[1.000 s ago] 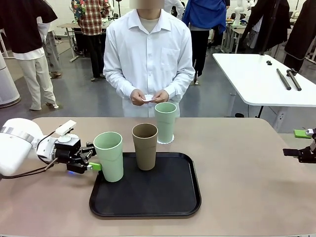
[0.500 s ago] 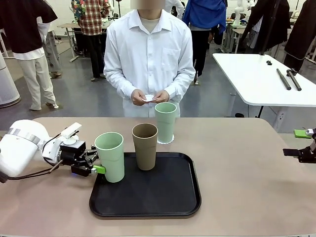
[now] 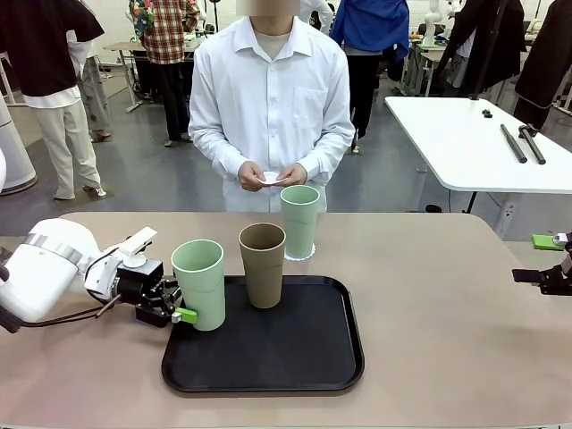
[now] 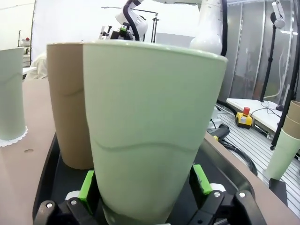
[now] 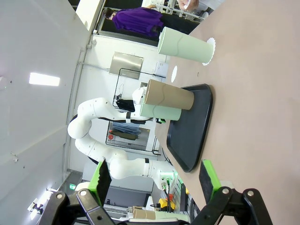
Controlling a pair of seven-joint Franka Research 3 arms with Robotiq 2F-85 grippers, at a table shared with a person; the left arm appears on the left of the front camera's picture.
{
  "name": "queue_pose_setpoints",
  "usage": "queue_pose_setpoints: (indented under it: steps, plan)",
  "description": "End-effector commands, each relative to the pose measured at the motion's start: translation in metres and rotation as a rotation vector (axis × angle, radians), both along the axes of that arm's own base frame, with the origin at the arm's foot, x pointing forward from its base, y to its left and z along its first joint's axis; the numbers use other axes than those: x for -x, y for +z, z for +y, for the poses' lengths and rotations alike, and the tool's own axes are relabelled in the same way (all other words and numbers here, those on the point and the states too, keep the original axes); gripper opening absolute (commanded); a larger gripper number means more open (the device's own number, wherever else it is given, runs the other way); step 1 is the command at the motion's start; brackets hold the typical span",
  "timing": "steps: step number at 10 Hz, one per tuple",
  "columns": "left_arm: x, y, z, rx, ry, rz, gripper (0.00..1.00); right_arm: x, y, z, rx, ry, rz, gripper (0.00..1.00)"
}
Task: Place coasters on the table and set cups on them.
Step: Take one Reusable plastic cup from the Flat Tray and place it on a coaster set by the human.
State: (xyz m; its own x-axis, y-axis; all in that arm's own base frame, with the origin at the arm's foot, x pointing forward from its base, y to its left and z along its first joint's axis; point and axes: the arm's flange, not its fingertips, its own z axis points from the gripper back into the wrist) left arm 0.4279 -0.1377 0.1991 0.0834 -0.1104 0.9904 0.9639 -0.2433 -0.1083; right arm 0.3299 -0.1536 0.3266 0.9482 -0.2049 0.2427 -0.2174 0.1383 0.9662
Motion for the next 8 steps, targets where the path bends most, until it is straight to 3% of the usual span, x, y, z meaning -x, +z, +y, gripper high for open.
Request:
queue_pose_setpoints:
  steps: [1, 2, 3, 4, 5, 6, 7, 8]
  plan:
    - [0.0064, -0.002, -0.0015, -0.008, -0.026, -0.082, 1.0, 0.0006, 0.001, 0.0008, -0.007, 0.003, -0.004, 1.0]
    - [0.0067, -0.0018, -0.0004, -0.004, -0.029, -0.099, 1.0, 0.0006, 0.001, 0.0008, -0.007, 0.003, -0.004, 1.0]
    - [0.0061, -0.0031, -0.0001, 0.005, -0.034, -0.114, 0.71, 0.0006, 0.001, 0.0008, -0.007, 0.003, -0.004, 1.0]
    - [0.0054, -0.0038, -0.0002, 0.002, -0.03, -0.111, 0.65, 0.0006, 0.001, 0.0008, -0.007, 0.003, -0.004, 1.0]
    - [0.0051, -0.0036, -0.0001, -0.001, -0.028, -0.116, 0.35, 0.0006, 0.001, 0.0008, -0.007, 0.003, -0.004, 1.0]
    - [0.0055, -0.0037, 0.0002, -0.006, -0.023, -0.114, 0.28, 0.0006, 0.001, 0.0008, -0.007, 0.003, -0.004, 1.0]
    - [0.0051, -0.0028, 0.0003, -0.007, -0.022, -0.106, 0.0, 0.0006, 0.001, 0.0008, -0.007, 0.003, -0.004, 1.0]
    - [0.0063, -0.0013, 0.0007, -0.014, -0.023, -0.088, 0.0, 0.0006, 0.001, 0.0008, -0.007, 0.003, -0.004, 1.0]
